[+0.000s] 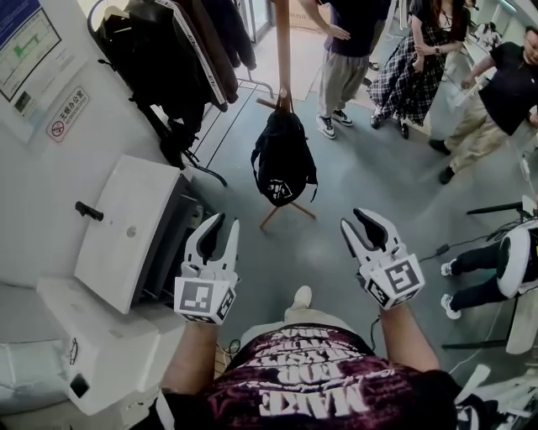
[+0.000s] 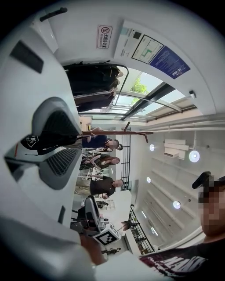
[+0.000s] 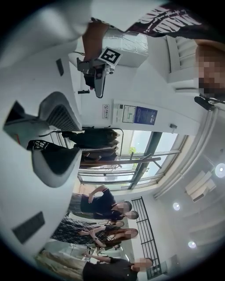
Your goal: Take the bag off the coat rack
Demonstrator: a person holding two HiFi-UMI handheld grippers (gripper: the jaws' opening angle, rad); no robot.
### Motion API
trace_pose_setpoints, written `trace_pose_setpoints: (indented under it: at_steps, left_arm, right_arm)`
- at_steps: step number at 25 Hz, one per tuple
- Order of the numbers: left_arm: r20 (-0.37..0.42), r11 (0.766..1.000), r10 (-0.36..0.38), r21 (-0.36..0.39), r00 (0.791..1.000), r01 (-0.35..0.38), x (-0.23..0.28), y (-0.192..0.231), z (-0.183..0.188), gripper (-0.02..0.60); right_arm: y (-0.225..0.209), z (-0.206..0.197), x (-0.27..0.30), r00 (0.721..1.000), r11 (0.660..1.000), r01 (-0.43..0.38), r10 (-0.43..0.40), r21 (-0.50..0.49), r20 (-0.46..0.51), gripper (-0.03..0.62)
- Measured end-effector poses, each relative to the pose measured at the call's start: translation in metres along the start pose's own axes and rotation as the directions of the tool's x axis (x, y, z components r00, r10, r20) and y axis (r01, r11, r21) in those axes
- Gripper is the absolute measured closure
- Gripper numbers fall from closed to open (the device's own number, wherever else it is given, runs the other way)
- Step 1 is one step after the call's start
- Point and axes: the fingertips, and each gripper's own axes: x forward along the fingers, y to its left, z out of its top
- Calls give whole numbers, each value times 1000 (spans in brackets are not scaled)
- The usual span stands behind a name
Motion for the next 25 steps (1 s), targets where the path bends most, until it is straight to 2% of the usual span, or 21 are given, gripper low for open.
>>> trace_pose_setpoints:
  at_steps: [13,25]
  left_arm:
    - [9,998,54,10,998,-54,51,-9,6,495]
    - [-4,997,67,31,998,-67,73,1,11,495]
  right_arm:
    - [-43,-3,30,997,997,-71,71,3,7,462]
    - [-56,-1,61,995,995,-99,99,18,13,462]
